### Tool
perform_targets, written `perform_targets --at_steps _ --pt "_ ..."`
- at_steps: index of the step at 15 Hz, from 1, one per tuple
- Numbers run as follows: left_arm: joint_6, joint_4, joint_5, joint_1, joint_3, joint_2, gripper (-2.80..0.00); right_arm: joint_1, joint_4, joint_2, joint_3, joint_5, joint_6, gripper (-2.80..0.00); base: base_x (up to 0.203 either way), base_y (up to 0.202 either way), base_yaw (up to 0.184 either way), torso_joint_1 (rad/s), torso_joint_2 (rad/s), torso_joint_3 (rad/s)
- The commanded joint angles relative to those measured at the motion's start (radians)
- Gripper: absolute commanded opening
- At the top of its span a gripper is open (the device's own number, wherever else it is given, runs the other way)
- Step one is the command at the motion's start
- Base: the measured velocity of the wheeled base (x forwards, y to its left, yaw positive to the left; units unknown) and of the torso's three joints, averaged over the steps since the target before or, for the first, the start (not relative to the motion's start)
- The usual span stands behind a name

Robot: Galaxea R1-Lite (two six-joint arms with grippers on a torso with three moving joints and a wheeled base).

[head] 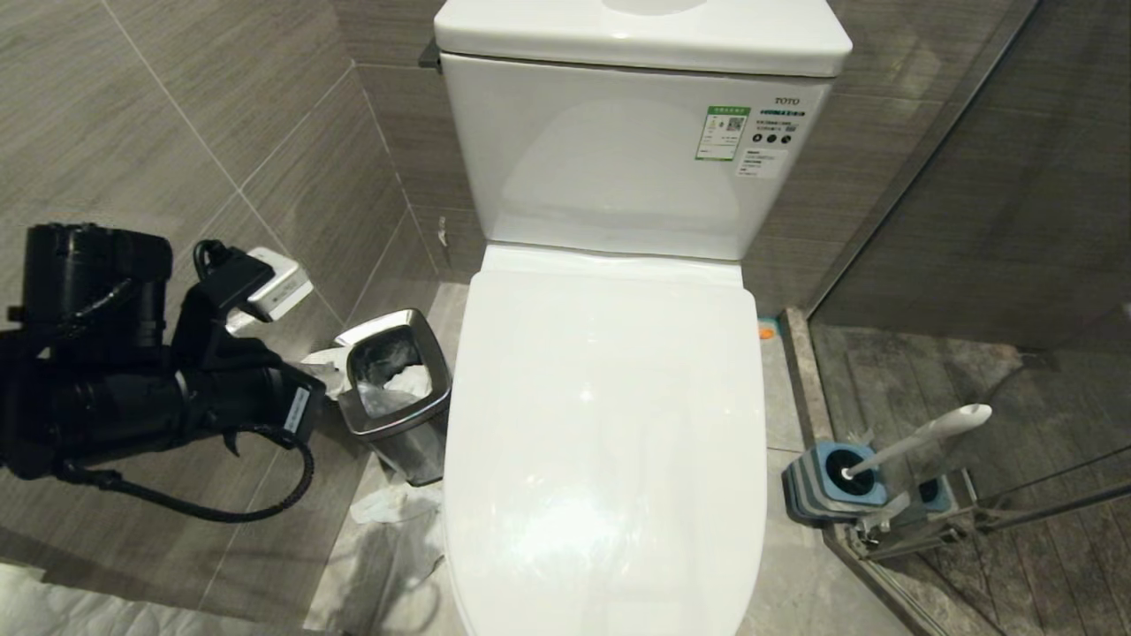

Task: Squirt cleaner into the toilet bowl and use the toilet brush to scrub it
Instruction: Use the left hand to lift the toilet lid slightly

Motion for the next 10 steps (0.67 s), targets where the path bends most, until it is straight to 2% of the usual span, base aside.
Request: perform_targets --at_steps 1,4,7,8,10 --pt "-0.055 -0.015 -0.036 0.0 -0.006 0.077 -2.8 0.0 -0.001 0.0 0.001 0.0 0.001 -2.8 0.0 0.0 0.0 0.0 0.0 0.0" --pt "-0.16 -0.103 -0.148 0.002 -0.015 0.172 -2.8 0.0 -0.001 0.001 0.0 0.0 0.001 -2.8 0.0 0.0 0.0 0.0 0.0 0.0" --pt "-0.291 -0.196 -0.329 0.003 -0.01 0.223 -2.8 0.0 -0.001 -0.001 0.0 0.0 0.001 -2.8 0.0 0.0 0.0 0.0 0.0 0.0" --pt "-0.351 -0.229 -0.378 0.004 -0.001 0.23 -2.8 0.0 -0.001 0.001 0.0 0.0 0.001 -2.8 0.0 0.0 0.0 0.0 0.0 0.0" --pt "-0.489 -0.321 -0.431 0.022 -0.004 0.257 -2.8 0.0 -0.001 0.001 0.001 0.0 0.001 -2.8 0.0 0.0 0.0 0.0 0.0 0.0"
